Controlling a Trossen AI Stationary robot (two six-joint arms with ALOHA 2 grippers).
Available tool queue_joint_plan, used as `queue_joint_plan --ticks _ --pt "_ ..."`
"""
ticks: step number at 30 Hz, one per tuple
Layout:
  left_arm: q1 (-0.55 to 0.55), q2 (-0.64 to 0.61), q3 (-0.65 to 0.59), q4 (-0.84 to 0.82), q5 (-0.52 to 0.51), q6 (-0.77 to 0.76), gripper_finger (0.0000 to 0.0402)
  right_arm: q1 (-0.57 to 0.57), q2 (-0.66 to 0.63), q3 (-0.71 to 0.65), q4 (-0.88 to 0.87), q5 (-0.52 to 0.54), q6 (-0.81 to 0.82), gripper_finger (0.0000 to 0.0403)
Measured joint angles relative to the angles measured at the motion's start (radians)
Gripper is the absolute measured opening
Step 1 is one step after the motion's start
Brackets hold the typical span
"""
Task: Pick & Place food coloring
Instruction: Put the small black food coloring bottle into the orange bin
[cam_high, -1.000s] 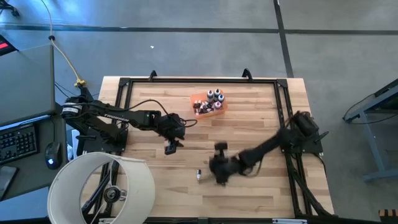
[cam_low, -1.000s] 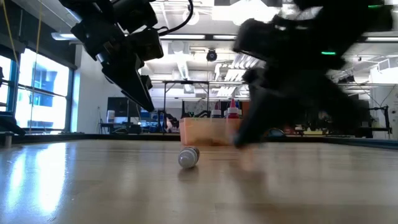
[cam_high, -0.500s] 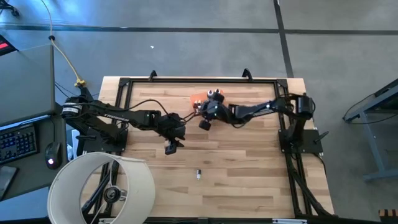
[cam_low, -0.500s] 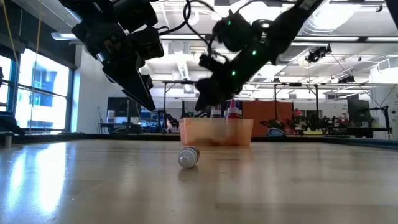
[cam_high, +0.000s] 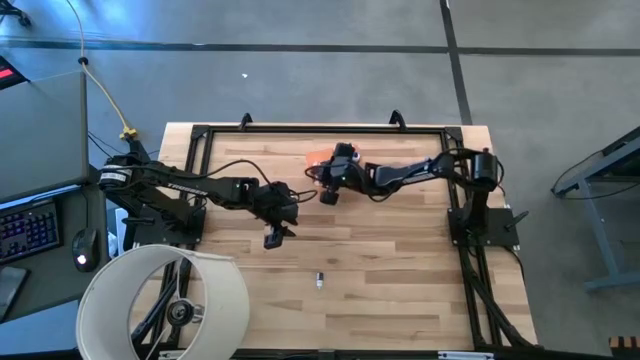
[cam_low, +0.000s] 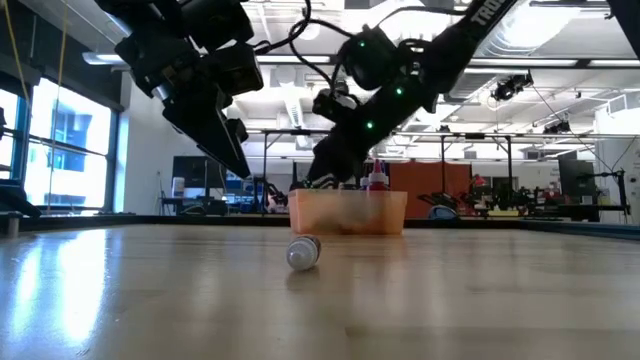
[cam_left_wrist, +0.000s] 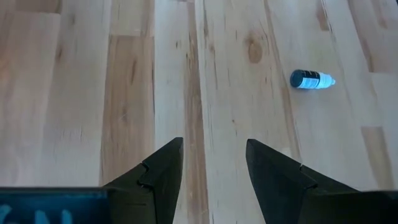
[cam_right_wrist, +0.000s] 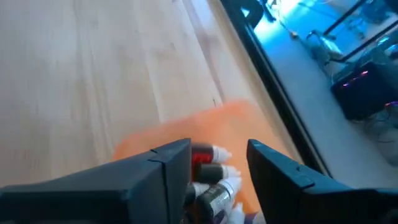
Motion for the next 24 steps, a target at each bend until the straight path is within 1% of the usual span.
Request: queue_joint_plan --ticks 2,5,7,9,11,13,17,19,22,24 --pt "0.0 0.0 0.0 0.002 0.001 0.014 0.0175 0.015 -0.002 0.018 -0.006 0.038 0.003 0.0161" --pt "0.0 0.0 0.0 0.03 0.022 0.13 0.0175 0.052 -0.032 0.066 -0.067 0.12 0.016 0.0177" --pt "0.0 0.0 0.0 0.064 0.077 0.238 0.0175 0.083 -0.073 0.102 -0.163 0.153 -0.011 0.0182" --pt "0.0 0.0 0.0 0.099 0.147 0.333 0.0175 0.112 -0.118 0.135 -0.284 0.156 -0.008 0.0184" --pt "0.0 0.02 0.001 0.157 0.217 0.387 0.0175 0.139 -0.163 0.155 -0.4 0.154 0.061 0.0185" --pt "-0.001 0.043 -0.001 0.183 0.272 0.394 0.0175 0.163 -0.221 0.158 -0.502 0.14 0.154 0.0183" --pt "-0.002 0.09 0.002 0.285 0.363 0.417 0.0175 0.211 -0.33 0.124 -0.724 0.139 0.325 0.0176" --pt "-0.008 0.129 0.0 0.351 0.401 0.427 0.0175 0.237 -0.382 0.085 -0.798 0.158 0.422 0.0172" --pt "-0.031 0.192 0.01 0.468 0.437 0.461 0.0175 0.279 -0.461 -0.007 -0.829 0.197 0.537 0.0164" --pt "-0.05 0.236 0.031 0.475 0.452 0.506 0.0175 0.309 -0.513 -0.087 -0.833 0.219 0.595 0.0159"
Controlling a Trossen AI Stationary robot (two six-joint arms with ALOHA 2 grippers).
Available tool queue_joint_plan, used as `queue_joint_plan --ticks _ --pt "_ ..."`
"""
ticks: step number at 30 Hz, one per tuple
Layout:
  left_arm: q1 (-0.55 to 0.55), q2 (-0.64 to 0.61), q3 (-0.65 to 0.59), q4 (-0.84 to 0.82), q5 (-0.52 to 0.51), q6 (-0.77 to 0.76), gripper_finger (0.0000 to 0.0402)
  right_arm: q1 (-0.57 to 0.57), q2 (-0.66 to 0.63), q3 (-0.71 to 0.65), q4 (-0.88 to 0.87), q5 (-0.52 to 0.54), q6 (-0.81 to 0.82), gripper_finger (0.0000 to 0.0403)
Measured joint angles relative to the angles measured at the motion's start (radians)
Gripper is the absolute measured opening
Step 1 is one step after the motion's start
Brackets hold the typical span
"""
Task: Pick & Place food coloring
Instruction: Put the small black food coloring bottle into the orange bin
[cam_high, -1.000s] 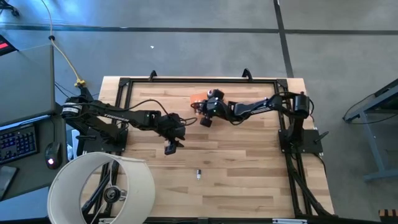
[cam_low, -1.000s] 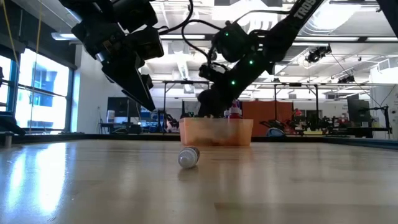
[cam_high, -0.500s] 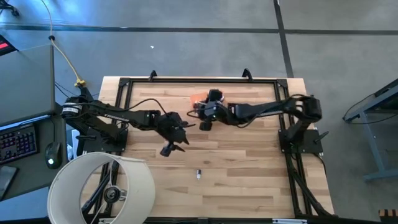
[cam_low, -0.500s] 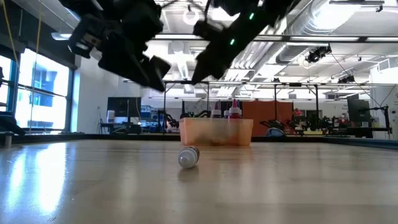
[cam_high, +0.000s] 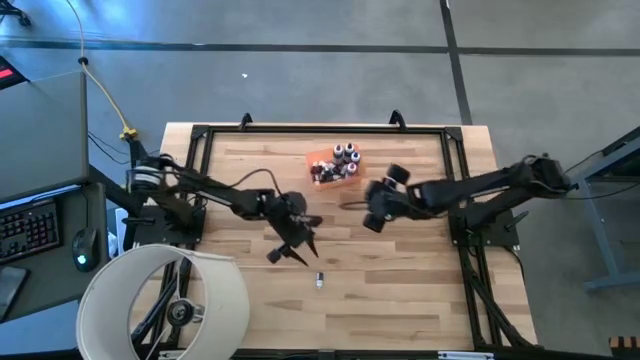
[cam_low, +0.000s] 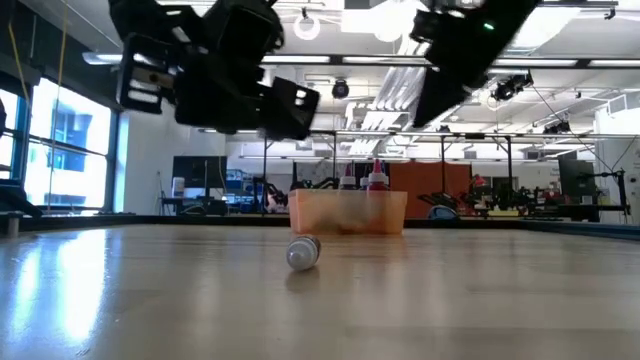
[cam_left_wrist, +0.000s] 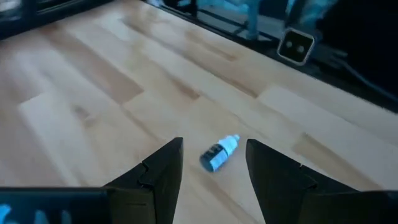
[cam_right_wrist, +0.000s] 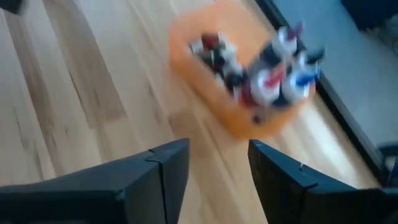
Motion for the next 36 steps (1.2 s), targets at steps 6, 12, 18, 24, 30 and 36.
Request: queue_joint_plan --ticks 6,12,18,24,30,36 --pt "-0.041 0.162 0.149 -0.022 0.069 0.029 0.0175 0.066 -0.144 -0.233 0.082 0.097 0.15 0.0147" --pt "-0.041 0.319 0.345 -0.213 0.176 0.027 0.0175 0.078 -0.266 -0.398 0.266 0.159 0.153 0.0146" --pt "-0.041 0.434 0.437 -0.278 0.257 0.056 0.0175 0.078 -0.344 -0.492 0.433 0.154 0.085 0.0144" --pt "-0.031 0.486 0.437 -0.281 0.258 0.06 0.0175 0.078 -0.374 -0.53 0.565 0.144 0.016 0.0142" --pt "-0.033 0.523 0.438 -0.275 0.267 0.102 0.0174 0.078 -0.374 -0.53 0.62 0.11 -0.028 0.0142" --pt "-0.027 0.53 0.439 -0.273 0.28 0.108 0.0139 0.078 -0.374 -0.53 0.638 0.092 -0.033 0.0142"
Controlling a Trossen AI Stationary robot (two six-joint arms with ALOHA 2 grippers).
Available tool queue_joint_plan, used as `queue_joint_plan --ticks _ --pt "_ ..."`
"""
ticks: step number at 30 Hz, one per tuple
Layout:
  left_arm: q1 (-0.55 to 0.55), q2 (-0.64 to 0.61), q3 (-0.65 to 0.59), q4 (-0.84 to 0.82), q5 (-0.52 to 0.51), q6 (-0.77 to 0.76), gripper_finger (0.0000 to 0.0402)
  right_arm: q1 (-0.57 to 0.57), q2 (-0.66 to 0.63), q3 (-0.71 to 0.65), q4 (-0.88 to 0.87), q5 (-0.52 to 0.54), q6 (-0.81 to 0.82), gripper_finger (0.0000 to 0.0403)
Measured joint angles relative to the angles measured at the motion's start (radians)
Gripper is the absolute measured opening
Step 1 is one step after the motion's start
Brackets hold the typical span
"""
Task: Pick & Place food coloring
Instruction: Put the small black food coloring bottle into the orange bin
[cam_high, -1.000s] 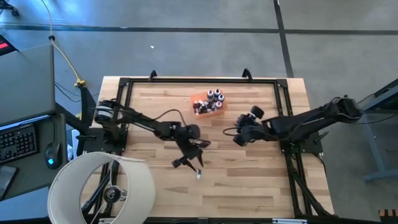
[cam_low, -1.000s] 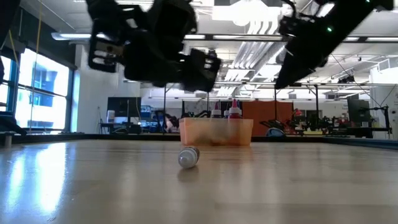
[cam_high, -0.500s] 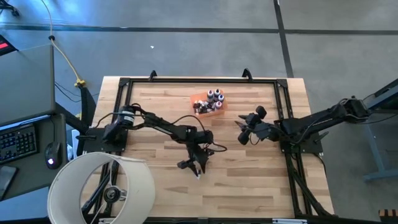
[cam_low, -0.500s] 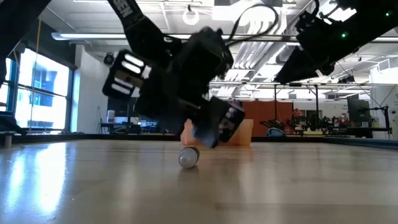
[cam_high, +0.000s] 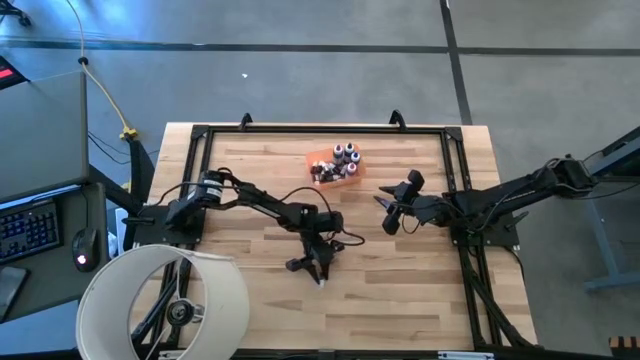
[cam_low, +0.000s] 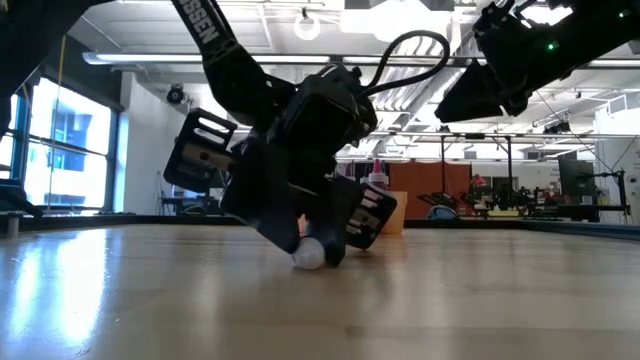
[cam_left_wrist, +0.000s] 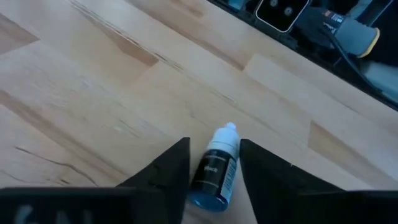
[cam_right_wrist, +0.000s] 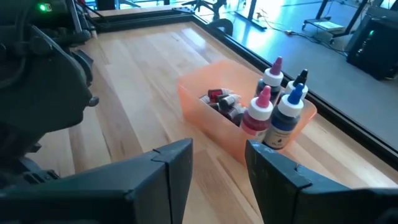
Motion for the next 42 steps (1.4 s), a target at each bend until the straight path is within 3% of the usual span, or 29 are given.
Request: queue_joint_plan --ticks 8,11,15,19,22,25,28,30,35,42 --pt "0.007 0.002 0.0 0.012 -0.005 -0.007 0.0064 0.0 0.0 0.0 -0.001 -0.018 0.002 0.014" --pt "0.032 0.002 0.015 0.006 0.017 -0.074 0.0063 0.0 0.0 0.0 -0.001 -0.019 0.002 0.014" --pt "0.102 -0.059 0.044 -0.045 0.164 -0.17 0.0071 0.0 0.0 0.0 -0.001 -0.019 0.002 0.014" --pt "0.184 -0.174 0.044 -0.157 0.151 -0.161 0.0073 0.0 0.001 0.0 0.0 -0.026 0.002 0.014" --pt "0.254 -0.268 0.051 -0.206 -0.003 -0.11 0.0073 0.0 0.001 0.0 0.003 -0.031 0.002 0.014" --pt "0.308 -0.354 0.05 -0.22 -0.273 -0.099 0.0073 0.0 0.001 0.0 0.003 -0.033 0.002 0.014" --pt "0.343 -0.375 0.05 -0.195 -0.578 -0.113 0.0073 0.0 0.001 0.0 0.007 -0.028 0.002 0.014" --pt "0.364 -0.374 0.048 -0.199 -0.719 -0.123 0.0073 0.0 0.001 0.0 0.007 -0.027 0.002 0.014" --pt "0.405 -0.335 0.048 -0.194 -0.886 -0.233 0.0074 0.0 0.001 0.0 0.007 -0.028 0.003 0.014" --pt "0.412 -0.306 0.049 -0.167 -1.005 -0.297 0.0074 0.0 0.001 0.0 0.007 -0.032 0.006 0.014"
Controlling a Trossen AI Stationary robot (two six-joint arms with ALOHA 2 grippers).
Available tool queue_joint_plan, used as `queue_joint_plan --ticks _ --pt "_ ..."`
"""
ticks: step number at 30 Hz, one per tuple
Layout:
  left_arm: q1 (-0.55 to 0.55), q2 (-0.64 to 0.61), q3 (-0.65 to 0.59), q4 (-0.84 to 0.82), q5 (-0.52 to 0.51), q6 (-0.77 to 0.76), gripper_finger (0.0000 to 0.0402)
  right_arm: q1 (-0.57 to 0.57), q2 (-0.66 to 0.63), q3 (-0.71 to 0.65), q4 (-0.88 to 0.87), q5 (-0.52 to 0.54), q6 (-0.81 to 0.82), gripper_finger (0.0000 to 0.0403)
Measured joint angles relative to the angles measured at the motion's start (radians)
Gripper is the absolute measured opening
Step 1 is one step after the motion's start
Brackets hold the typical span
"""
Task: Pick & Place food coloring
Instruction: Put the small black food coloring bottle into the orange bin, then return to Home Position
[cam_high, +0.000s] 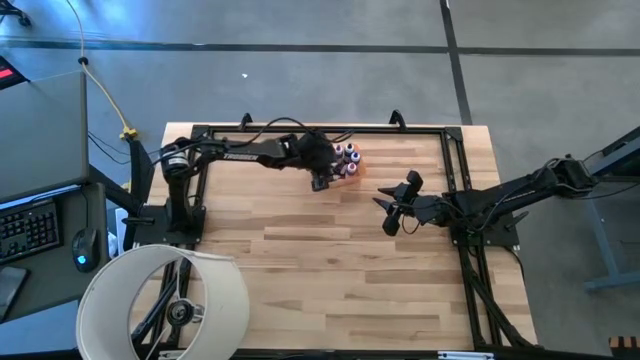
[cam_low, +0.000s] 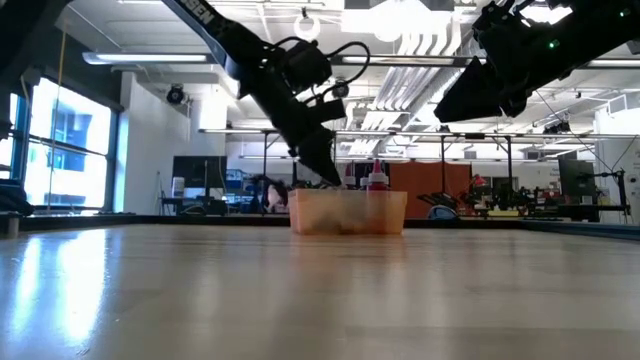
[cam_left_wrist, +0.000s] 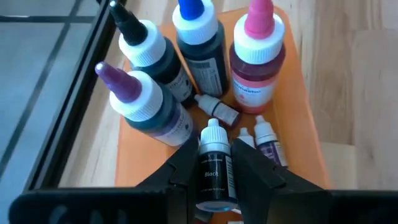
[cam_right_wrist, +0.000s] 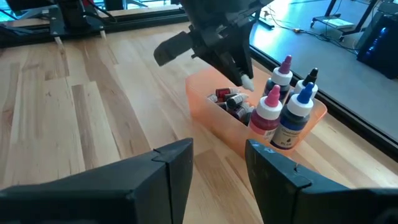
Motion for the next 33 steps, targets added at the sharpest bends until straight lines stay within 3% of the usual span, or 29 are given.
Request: queue_joint_plan --ticks 11,21,24,29,33 --pt "-0.02 0.019 0.001 0.008 -0.009 0.033 0.0084 0.0 0.0 0.0 0.0 0.002 -0.002 0.0139" --pt "-0.02 0.019 0.002 -0.031 -0.025 0.038 0.019 0.0 0.0 0.0 0.004 0.019 -0.05 0.0139" --pt "-0.028 -0.003 0.052 -0.246 -0.07 0.046 0.0209 0.0 -0.007 0.006 0.038 0.063 -0.113 0.0139" --pt "-0.034 -0.104 0.122 -0.548 -0.125 0.02 0.0215 0.001 -0.11 0.065 -0.008 -0.05 -0.293 0.0139" --pt "-0.032 -0.21 0.117 -0.682 -0.123 -0.024 0.0216 0.0 -0.255 0.089 -0.055 -0.059 -0.398 0.0139"
